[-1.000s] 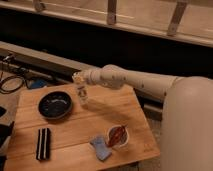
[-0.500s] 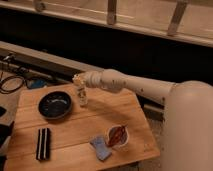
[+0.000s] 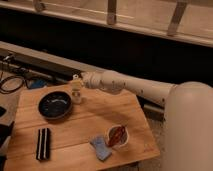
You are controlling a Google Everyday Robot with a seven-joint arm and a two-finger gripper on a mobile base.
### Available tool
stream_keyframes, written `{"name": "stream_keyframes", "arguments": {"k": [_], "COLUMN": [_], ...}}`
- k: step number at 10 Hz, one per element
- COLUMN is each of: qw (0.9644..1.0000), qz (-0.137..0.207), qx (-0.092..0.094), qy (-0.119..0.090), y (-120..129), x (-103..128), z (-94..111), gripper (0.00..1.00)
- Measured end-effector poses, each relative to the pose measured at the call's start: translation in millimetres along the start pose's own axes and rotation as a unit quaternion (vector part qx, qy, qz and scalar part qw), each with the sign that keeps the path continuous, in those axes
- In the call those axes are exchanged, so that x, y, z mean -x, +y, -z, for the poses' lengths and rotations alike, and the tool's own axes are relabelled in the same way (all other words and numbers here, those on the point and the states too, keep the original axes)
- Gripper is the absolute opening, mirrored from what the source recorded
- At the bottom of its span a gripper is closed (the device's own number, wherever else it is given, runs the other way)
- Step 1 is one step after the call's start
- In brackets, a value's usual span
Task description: Stand the bottle upright
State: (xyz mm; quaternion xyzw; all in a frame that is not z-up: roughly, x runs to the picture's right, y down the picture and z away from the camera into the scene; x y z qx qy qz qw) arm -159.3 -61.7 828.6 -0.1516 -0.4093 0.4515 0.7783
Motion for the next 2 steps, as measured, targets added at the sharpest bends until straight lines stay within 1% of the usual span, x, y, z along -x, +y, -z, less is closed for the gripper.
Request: {"name": "stream_keyframes", "arguments": {"k": [2], "qw": [1.0], "qz": [0.001], "qx": [0.0], "qy": [0.002], "y": [0.2], "x": [1.8], "z": [2.0], "gripper": [0.64]}}
